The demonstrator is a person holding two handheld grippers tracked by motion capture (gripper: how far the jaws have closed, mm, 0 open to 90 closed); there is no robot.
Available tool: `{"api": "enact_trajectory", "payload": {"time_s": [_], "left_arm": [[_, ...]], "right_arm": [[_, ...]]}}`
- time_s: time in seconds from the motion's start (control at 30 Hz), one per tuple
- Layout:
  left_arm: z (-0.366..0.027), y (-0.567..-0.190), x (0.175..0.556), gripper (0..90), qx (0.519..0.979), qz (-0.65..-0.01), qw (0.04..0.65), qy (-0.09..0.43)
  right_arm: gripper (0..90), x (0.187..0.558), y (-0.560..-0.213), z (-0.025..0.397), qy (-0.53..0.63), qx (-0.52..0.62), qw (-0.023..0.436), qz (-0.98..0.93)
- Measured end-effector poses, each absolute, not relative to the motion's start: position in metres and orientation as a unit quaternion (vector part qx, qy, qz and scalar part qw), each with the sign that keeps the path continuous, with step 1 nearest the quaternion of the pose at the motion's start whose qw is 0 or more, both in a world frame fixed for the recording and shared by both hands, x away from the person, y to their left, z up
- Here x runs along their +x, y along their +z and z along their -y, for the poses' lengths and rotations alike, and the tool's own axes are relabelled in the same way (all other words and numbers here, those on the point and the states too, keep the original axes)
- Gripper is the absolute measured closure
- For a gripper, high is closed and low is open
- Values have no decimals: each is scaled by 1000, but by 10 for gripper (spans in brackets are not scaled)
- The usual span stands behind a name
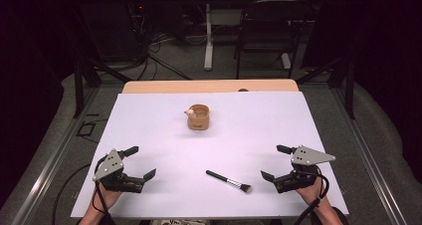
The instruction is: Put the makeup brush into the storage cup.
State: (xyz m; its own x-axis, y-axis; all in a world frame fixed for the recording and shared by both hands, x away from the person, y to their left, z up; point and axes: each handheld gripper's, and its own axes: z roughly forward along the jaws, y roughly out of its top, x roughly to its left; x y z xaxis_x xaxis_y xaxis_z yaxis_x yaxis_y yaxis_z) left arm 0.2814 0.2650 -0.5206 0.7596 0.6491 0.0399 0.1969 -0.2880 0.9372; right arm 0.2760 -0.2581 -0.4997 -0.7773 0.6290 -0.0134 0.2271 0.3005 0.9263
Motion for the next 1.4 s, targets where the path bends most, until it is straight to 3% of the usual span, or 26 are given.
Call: {"api": "enact_trajectory", "payload": {"time_s": [1.4], "left_arm": [[-263, -521, 282, 9, 778, -274, 521, 219]], "right_arm": [[0, 289, -485, 211, 468, 247, 160, -833]]}}
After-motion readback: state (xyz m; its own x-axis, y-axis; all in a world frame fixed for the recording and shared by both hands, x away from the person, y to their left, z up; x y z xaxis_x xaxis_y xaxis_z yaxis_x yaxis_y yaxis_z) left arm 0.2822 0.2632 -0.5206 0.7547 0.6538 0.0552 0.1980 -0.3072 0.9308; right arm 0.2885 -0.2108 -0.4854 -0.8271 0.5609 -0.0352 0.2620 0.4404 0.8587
